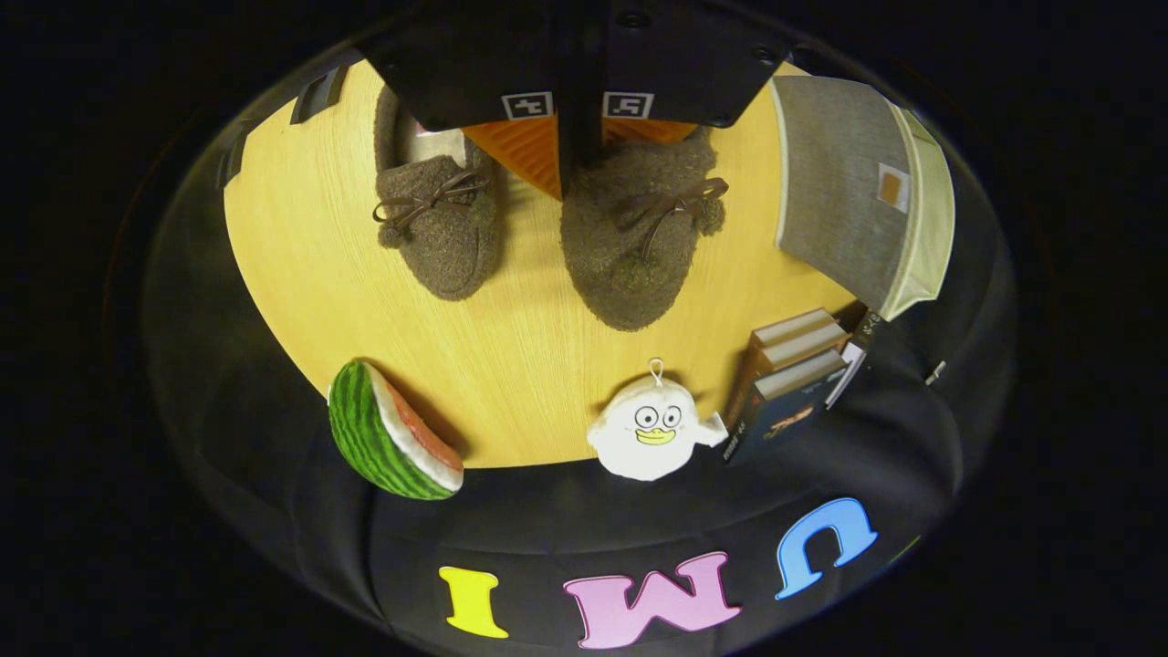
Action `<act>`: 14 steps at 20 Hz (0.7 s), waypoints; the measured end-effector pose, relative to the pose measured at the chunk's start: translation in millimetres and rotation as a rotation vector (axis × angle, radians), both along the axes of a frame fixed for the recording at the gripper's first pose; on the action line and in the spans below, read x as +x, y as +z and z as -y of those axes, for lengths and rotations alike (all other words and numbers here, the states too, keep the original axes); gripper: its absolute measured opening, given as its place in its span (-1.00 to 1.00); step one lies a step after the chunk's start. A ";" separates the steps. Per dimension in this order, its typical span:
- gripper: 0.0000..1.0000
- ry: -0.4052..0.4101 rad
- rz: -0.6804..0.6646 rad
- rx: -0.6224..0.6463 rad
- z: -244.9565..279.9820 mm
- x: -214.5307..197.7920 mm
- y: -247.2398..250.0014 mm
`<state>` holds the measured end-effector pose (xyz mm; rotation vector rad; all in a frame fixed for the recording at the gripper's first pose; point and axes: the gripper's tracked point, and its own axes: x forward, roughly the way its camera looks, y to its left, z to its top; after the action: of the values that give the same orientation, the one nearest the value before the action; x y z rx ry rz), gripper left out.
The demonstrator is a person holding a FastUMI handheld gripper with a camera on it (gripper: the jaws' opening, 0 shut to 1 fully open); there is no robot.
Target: Open the storage box then place both shoes into the box .Put the left shoe in first, then the right shoe, with the right side of both shoes facing outward in a uniform manner.
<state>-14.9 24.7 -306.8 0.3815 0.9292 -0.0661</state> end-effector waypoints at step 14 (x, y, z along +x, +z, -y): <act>-0.90 0.141 -0.003 0.265 -212.8 26.5 157.9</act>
<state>11.6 237.6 -148.9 0.5596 0.9683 0.1875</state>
